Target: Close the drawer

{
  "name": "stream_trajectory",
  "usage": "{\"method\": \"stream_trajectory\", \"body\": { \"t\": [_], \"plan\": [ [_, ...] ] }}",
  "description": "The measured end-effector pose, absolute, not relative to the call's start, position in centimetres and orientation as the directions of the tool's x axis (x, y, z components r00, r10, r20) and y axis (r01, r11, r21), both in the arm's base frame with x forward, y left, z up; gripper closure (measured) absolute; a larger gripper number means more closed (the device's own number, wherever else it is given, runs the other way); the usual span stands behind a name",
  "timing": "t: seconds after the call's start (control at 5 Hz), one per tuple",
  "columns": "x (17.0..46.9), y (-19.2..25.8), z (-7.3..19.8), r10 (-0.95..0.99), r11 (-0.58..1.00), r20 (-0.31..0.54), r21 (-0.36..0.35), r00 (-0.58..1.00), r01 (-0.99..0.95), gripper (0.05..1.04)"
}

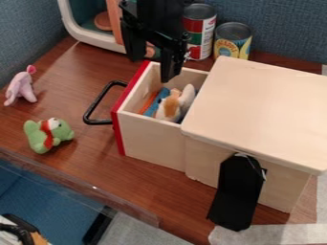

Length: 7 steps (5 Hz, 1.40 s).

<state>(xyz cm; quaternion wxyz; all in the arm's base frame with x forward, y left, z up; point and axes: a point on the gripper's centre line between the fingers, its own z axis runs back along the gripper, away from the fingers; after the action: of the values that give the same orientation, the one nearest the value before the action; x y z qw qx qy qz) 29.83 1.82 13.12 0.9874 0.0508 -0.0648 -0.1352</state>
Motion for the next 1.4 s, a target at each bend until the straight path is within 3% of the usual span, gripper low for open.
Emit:
{"method": "stream_trajectory", "body": {
  "t": [0.4,0.8,1.0,1.2,1.4],
  "plan": [
    [29.3,4.0,11.3,-0.194,0.977,0.045,0.094,0.98,0.189,0.083],
    [29.1,9.9,10.3,-0.007,0.996,0.091,0.084,0.996,-0.001,0.082],
    [28.2,13.1,8.7,0.127,0.991,0.131,0.033,0.983,-0.132,0.083],
    [28.7,13.8,6.4,0.177,0.983,0.152,-0.076,0.972,-0.167,0.083],
    [29.4,14.2,4.8,0.202,0.974,0.137,-0.136,0.97,-0.183,0.082]
  ]
}}
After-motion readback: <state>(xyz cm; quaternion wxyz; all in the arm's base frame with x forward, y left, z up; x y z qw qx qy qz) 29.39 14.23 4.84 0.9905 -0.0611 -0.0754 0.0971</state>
